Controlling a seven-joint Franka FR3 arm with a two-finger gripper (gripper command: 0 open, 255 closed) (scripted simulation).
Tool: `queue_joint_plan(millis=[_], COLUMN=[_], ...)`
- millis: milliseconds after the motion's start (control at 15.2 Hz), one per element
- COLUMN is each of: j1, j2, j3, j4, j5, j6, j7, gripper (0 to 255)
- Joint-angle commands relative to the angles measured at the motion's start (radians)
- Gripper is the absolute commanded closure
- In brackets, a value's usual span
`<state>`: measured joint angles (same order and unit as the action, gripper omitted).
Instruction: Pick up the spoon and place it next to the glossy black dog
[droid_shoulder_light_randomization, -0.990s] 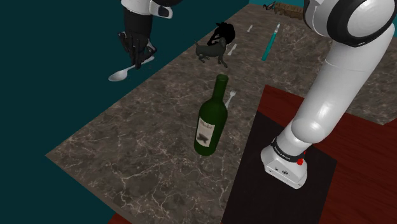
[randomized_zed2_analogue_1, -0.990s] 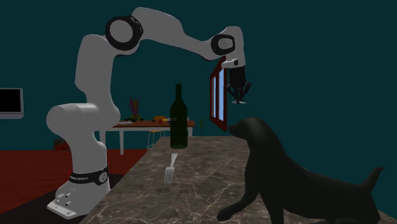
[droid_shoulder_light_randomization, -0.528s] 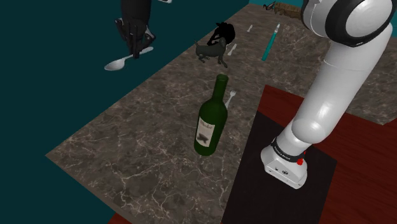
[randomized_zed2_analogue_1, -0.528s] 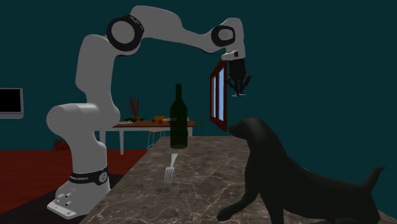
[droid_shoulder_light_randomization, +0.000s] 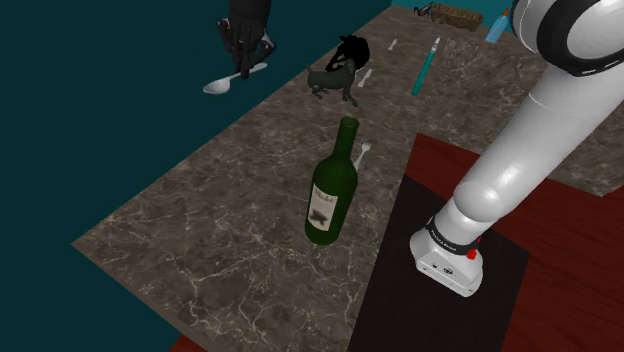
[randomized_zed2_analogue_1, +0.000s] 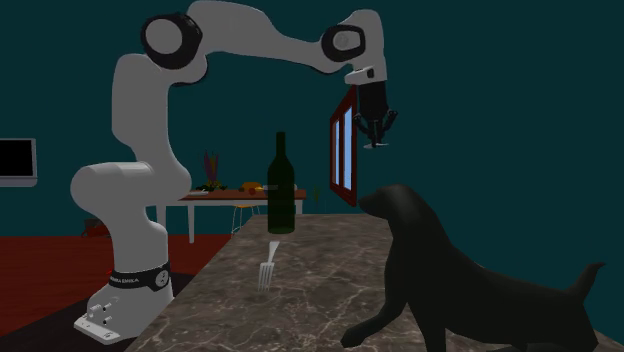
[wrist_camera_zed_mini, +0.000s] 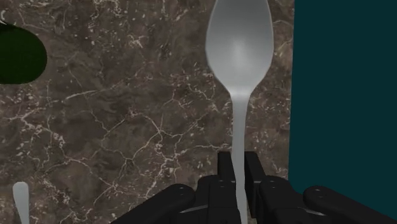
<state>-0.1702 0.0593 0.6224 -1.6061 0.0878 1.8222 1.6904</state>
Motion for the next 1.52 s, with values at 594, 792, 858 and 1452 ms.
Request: queue_joint_plan(millis=[594, 792, 858, 1452], j1=[-0.149, -0.181, -0.191, -0.285], j2=[-0.151, -0.165, -0.167, -0.138], j3=[-0.154, -0.197, -0.212, -0.33], j4=[-0.147, -0.16, -0.162, -0.126], j5=[0.124, 0.135, 0.137, 0.133], j6=[-0.029, -0.043, -0.048, -0.099], j7=[-0.32, -0.396, -0.42, -0.625], gripper=[255, 255, 255, 255])
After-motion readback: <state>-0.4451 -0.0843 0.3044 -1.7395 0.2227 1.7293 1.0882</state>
